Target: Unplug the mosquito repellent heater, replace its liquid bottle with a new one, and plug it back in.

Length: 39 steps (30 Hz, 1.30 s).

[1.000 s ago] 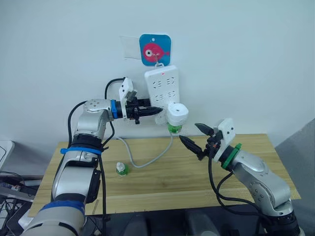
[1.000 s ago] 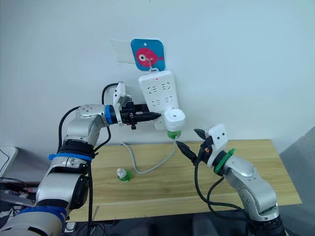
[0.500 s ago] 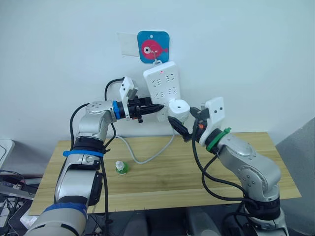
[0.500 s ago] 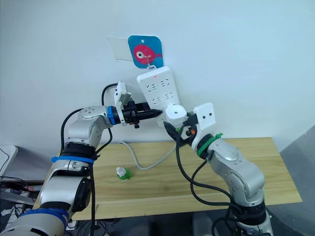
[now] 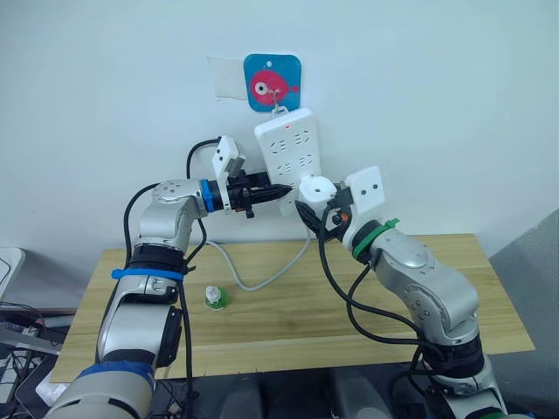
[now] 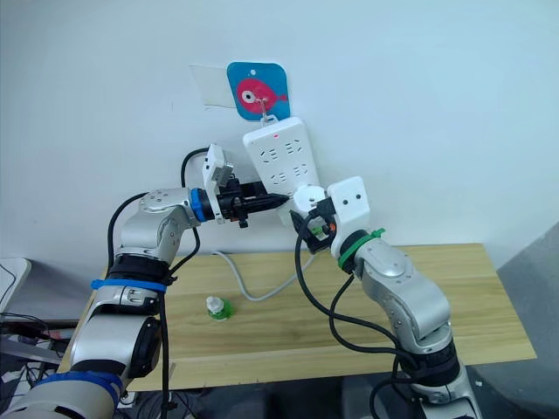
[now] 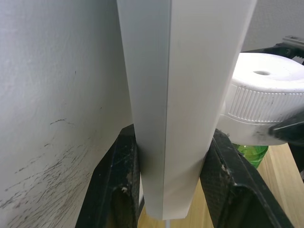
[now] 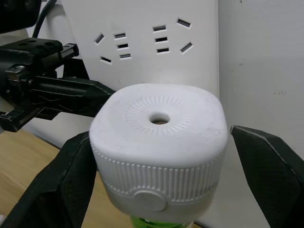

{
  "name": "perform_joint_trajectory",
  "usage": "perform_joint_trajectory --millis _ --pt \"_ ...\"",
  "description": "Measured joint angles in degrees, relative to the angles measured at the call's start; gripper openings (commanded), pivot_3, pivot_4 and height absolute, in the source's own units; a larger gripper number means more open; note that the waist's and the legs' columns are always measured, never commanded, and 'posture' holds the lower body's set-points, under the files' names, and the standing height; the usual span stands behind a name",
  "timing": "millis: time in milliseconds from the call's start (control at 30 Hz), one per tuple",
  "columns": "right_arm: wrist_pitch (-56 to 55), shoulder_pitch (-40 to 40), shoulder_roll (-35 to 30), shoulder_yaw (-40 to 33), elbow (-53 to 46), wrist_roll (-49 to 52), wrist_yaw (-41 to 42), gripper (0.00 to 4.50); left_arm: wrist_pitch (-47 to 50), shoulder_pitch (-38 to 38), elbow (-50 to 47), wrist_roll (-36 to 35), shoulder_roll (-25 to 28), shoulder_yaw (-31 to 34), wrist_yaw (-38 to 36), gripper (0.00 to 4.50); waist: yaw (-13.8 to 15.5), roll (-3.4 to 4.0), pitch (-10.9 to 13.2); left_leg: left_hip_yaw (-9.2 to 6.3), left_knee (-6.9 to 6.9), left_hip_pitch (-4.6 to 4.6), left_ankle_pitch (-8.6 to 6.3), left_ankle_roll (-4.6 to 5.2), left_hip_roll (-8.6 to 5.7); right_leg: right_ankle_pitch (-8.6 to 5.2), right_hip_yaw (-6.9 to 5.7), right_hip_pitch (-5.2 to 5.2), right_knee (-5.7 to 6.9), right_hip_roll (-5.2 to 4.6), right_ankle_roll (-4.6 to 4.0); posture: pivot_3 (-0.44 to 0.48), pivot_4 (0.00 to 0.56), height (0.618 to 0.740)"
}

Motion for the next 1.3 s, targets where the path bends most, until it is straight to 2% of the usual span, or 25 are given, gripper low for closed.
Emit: perform_joint_trajectory --millis 33,167,200,367,533,633,967,1033,1067,1133,1300 --pt "-0.52 0.0 0.13 0.14 0.34 -0.51 0.1 4.5 -0.03 0.0 0.0 0.0 0.0 0.0 0.01 1.35 0.0 0.0 0.0 0.0 0.0 0.0 0.0 0.0 0.0 0.0 0.0 0.0 0.0 0.0 0.0 -0.16 0.185 0.74" --pt "-1.93 0.03 0.77 0.6 0.57 -1.56 0.77 3.15 -0.17 0.0 0.0 0.02 -0.01 -0.02 0.07 1.35 0.0 0.0 0.02 -0.01 -0.01 0.0 0.0 0.0 0.0 0.0 0.0 0.0 -0.01 0.0 0.0 -0.161 0.185 0.74" --pt "-2.07 0.14 0.78 0.59 0.57 -1.63 0.85 2.97 -0.23 0.01 0.0 0.05 0.0 -0.02 0.1 1.35 0.0 0.0 0.02 0.0 -0.01 -0.01 0.0 0.0 0.0 0.0 0.0 0.0 -0.01 0.0 0.0 -0.161 0.185 0.74" --pt "-2.05 1.02 0.58 0.21 -0.41 -1.5 1.55 2.97 -0.47 -0.01 0.02 0.03 -0.12 -0.08 0.07 1.35 0.03 0.0 0.02 -0.02 -0.02 -0.02 0.0 0.0 0.0 0.0 -0.02 0.0 -0.05 0.0 0.0 -0.156 0.184 0.74" --pt "0.72 3.59 -1.62 -1.23 -6.48 -0.95 2.07 2.97 -2.07 -0.09 0.01 -0.55 -1.15 -0.79 -0.81 1.35 0.3 -0.01 0.02 -0.05 -0.06 -0.18 -0.01 0.0 -0.02 -0.03 -0.07 0.0 -0.26 -0.07 0.05 -0.156 0.184 0.74" --pt "3.59 6.89 -3.51 -2.94 -10.23 0.68 2.88 2.97 -3.38 -0.12 0.74 0.31 0.32 -0.48 0.43 1.35 0.05 0.01 0.03 -0.09 -0.12 -0.29 -0.01 0.01 -0.01 -0.02 -0.09 0.0 -0.48 -0.07 0.04 -0.156 0.185 0.74" --pt "5.76 7.44 -2.99 -5.86 -12.12 2.81 3.97 2.97 -3.97 -0.12 2.26 0.54 0.75 -0.2 1.24 1.35 -0.3 0.05 0.12 -0.09 -0.06 0.05 0.0 0.01 -0.01 -0.03 0.0 0.0 0.13 0.06 0.04 -0.145 0.181 0.74" --pt "4.35 7.45 -2.97 -7.3 -11.49 3.28 4.92 2.97 -3.78 -0.02 2.09 0.47 1.24 -0.2 1.12 2.06 -0.42 0.05 0.12 -0.08 -0.06 0.05 0.0 0.01 -0.02 -0.03 0.02 0.0 0.13 0.06 0.04 -0.145 0.181 0.74" --pt "3.27 7.44 -2.95 -8.28 -10.77 3.58 5.48 2.97 -3.42 0.32 1.99 0.5 1.87 -0.21 1.16 2.2 -0.48 0.05 0.12 -0.05 -0.06 0.07 0.0 0.01 -0.02 -0.03 0.05 0.0 0.13 0.06 0.04 -0.146 0.176 0.74" --pt "1.39 7.87 -3.24 -10.29 -9.35 3.65 6.2 2.97 -2.36 2.31 1.78 0.43 3.71 0.31 1.2 2.79 -1.0 0.07 0.13 -0.04 -0.06 0.08 0.0 0.01 0.0 -0.03 0.07 -0.01 0.12 0.06 0.04 -0.146 0.176 0.74" --pt "-2.08 9.44 -3.18 -11.79 -5.94 3.82 8.14 2.97 0.42 10.16 -3.38 -0.38 6.73 2.74 3.3 4.36 -1.57 0.1 0.2 -0.07 -0.1 0.01 0.0 0.01 0.07 -0.1 0.06 -0.12 0.16 0.07 -0.07 -0.122 0.166 0.74"
